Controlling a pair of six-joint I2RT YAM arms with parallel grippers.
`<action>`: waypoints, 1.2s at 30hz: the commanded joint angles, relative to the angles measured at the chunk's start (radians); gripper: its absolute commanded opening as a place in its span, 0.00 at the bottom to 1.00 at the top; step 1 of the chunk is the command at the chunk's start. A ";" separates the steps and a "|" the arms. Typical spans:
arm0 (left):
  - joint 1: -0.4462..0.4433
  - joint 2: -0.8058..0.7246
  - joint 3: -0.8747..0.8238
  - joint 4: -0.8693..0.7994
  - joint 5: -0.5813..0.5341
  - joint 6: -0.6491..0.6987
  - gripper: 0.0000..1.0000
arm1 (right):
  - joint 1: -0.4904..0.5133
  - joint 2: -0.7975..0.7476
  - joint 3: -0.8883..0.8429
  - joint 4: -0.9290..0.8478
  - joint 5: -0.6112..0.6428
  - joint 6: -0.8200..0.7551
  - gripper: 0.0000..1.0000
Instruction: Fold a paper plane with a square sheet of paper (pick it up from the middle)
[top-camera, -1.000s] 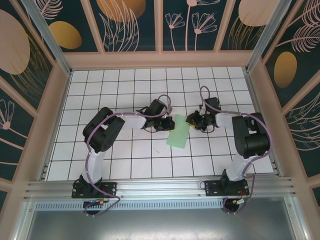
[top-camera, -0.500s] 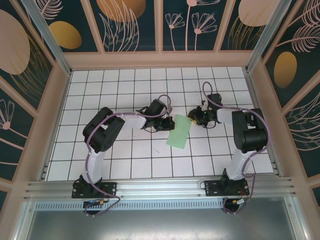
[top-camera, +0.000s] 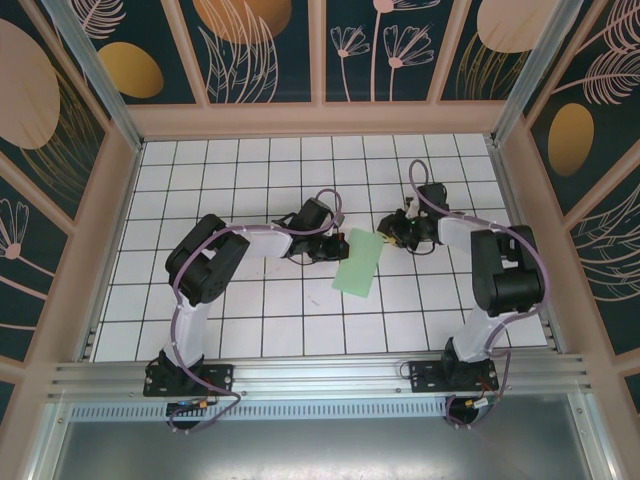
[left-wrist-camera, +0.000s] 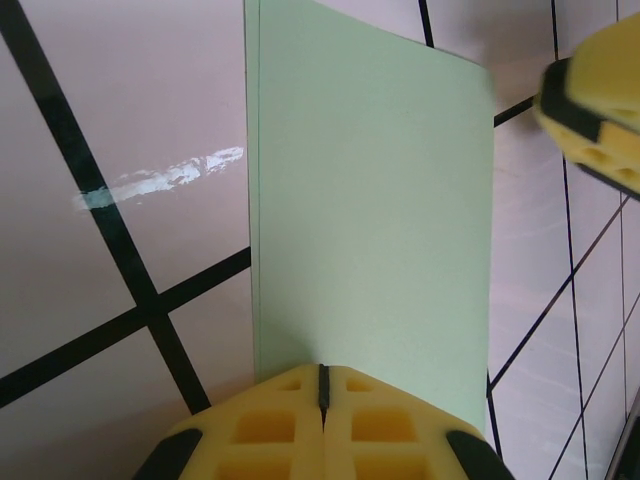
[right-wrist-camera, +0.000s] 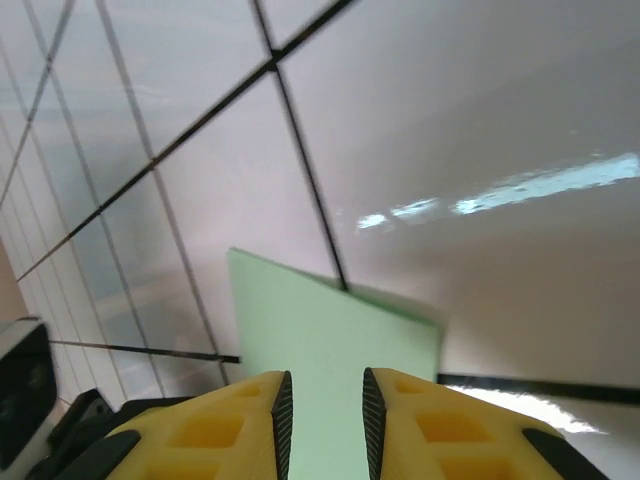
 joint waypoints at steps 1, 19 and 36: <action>-0.005 0.035 -0.026 -0.106 -0.060 0.014 0.00 | 0.038 -0.109 -0.040 -0.041 0.032 0.018 0.30; -0.005 0.038 -0.026 -0.100 -0.055 0.017 0.00 | 0.127 -0.106 -0.273 0.006 0.103 0.070 0.29; -0.005 0.030 -0.042 -0.093 -0.054 0.014 0.00 | 0.192 -0.199 -0.309 0.081 0.034 0.151 0.30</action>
